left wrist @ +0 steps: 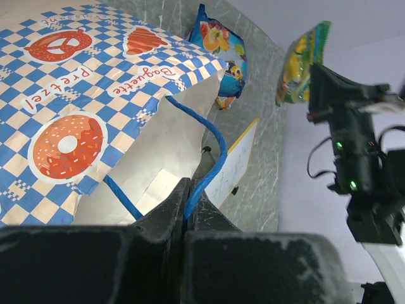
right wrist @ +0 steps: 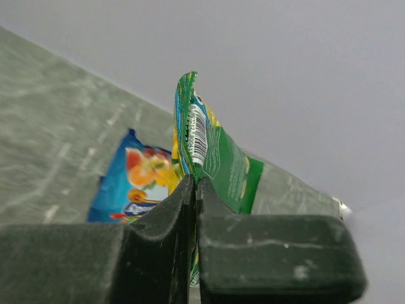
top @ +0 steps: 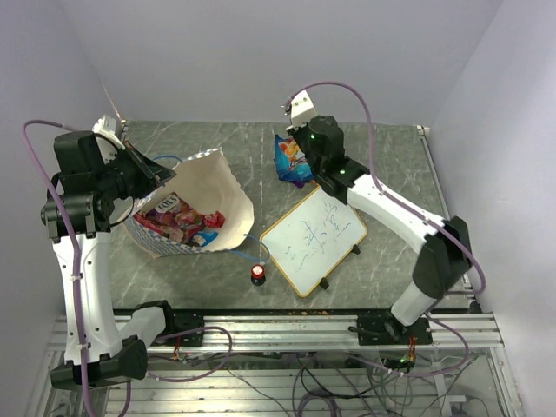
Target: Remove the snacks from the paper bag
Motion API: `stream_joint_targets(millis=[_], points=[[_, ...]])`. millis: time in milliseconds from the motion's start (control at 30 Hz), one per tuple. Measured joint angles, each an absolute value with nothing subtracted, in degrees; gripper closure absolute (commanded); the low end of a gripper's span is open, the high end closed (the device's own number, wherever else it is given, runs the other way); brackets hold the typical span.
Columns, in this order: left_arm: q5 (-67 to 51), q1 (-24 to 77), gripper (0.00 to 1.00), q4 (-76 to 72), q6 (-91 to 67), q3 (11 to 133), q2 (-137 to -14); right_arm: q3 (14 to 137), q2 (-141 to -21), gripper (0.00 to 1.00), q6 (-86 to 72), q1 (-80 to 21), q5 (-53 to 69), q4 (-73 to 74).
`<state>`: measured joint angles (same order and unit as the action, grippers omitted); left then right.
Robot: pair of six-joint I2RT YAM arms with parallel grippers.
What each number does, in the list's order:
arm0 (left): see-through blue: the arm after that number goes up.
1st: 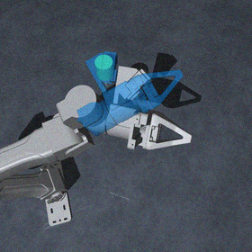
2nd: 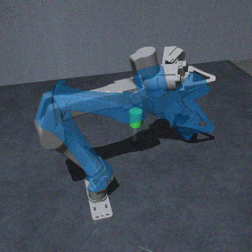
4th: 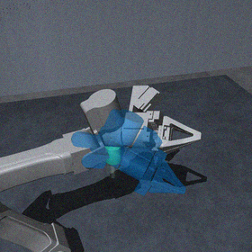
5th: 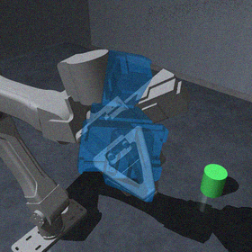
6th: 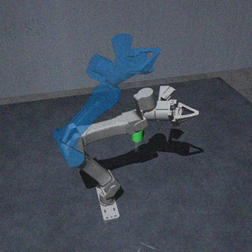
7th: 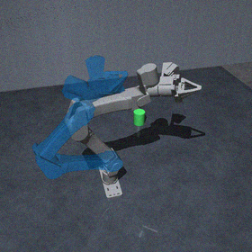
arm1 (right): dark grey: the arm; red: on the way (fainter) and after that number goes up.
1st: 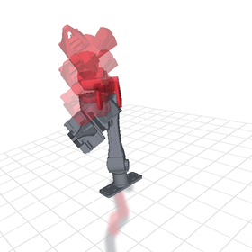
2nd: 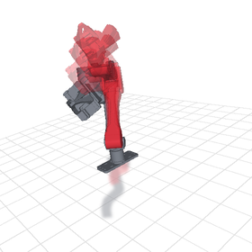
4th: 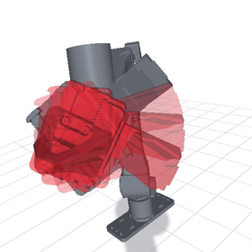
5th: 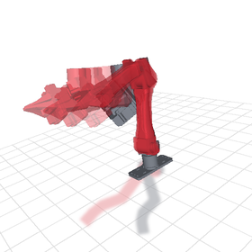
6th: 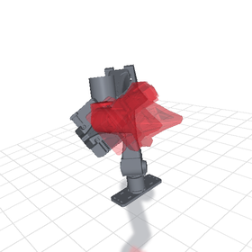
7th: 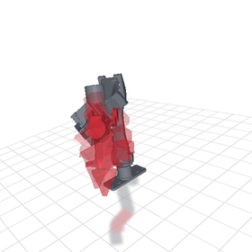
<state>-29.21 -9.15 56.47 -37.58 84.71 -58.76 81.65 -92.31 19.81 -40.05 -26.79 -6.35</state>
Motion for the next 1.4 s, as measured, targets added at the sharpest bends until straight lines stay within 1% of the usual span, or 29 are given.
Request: stream_joint_targets(millis=[233, 633, 867, 1233, 1267, 1333, 1400], points=[[-29.17, -9.15, 0.93, 57.45, -36.29, 86.65, -60.07, 82.54, -102.56, 1.0, 23.05, -34.59, -25.63, -7.25], [-29.17, -9.15, 0.93, 60.05, -33.82, 89.67, -61.54, 86.76, -114.85, 1.0, 28.16, -33.76, -22.09, -10.83], [-28.95, -9.15, 0.93, 61.56, -32.73, 91.13, -62.7, 87.37, -119.13, 1.0, 27.44, -33.41, -20.1, -12.62], [-28.67, -9.15, 0.93, 62.28, -32.34, 91.24, -62.67, 87.88, -122.52, 1.0, 23.35, -33.32, -17.21, -12.82], [-28.64, -9.15, 0.93, 62.28, -32.34, 91.24, -62.67, 88.07, -122.63, 0.96, 23.09, -33.3, -17.17, -12.58], [-28.42, -9.15, 0.93, 62.39, -32.36, 91.37, -62.76, 88.09, -122.61, 0.83, 22.68, -33.21, -16.84, -12.49], [-28.1, -9.15, 0.93, 62.39, -32.36, 91.9, -63.0, 88.09, -122.56, 0.75, 21.91, -33.08, -16.14, -12.45]])
